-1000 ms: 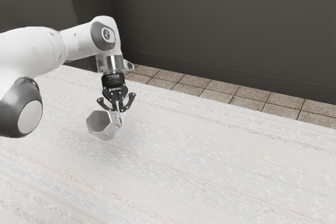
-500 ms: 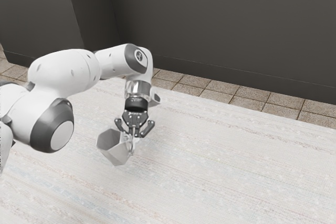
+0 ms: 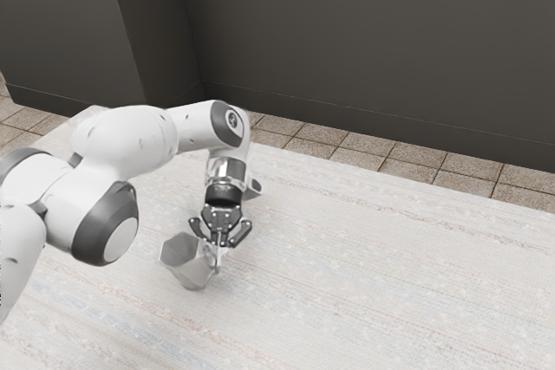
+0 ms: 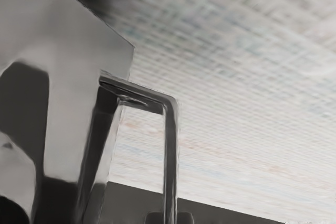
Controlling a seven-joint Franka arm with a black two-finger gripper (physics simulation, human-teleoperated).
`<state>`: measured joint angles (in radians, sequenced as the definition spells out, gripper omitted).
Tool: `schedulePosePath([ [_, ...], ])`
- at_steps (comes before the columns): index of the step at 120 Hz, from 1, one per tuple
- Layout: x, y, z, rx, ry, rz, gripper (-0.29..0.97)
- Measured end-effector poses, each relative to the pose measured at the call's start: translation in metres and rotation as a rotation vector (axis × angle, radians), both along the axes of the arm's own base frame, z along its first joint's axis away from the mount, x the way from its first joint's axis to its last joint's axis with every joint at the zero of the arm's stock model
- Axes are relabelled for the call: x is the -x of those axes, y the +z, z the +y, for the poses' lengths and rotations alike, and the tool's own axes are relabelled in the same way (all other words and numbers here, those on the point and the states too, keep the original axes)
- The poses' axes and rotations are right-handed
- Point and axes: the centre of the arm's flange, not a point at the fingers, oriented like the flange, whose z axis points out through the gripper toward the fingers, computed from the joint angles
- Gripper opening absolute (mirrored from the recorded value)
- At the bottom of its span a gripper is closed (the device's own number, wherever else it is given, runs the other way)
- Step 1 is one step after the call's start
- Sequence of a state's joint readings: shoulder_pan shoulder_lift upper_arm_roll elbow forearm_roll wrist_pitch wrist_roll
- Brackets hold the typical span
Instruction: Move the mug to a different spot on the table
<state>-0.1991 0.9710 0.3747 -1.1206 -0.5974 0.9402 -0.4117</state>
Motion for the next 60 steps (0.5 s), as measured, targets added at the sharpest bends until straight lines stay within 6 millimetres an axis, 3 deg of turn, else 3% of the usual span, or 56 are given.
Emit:
schedulePosePath([
  [23,0.008,-0.006,0.009,0.049,0.015,0.072,-0.11],
  [60,0.008,-0.011,0.005,0.038,-0.02,0.149,-0.11],
])
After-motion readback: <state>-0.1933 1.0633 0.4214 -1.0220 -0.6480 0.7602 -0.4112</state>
